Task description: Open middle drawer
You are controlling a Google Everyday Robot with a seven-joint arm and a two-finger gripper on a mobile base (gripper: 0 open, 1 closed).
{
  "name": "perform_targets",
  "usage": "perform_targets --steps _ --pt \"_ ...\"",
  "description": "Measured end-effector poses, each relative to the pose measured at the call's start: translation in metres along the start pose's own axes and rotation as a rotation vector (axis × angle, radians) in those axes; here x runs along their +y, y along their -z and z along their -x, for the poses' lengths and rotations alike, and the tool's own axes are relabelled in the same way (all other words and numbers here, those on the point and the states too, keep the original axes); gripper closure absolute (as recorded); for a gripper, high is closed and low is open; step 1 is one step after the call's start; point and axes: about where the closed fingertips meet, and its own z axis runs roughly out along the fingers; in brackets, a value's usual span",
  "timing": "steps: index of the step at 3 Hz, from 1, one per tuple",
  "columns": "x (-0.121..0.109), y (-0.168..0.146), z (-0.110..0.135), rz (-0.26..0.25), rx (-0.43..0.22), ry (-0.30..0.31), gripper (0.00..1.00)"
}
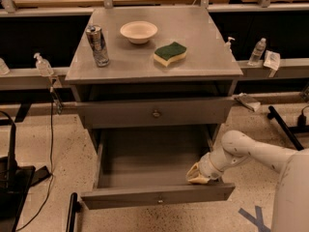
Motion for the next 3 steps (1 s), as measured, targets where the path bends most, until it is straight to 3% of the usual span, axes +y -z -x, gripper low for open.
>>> perform_targets --steps 3 --pt "-0.0001 0.0000 0.0001 0.000 0.000 0.000 1.00"
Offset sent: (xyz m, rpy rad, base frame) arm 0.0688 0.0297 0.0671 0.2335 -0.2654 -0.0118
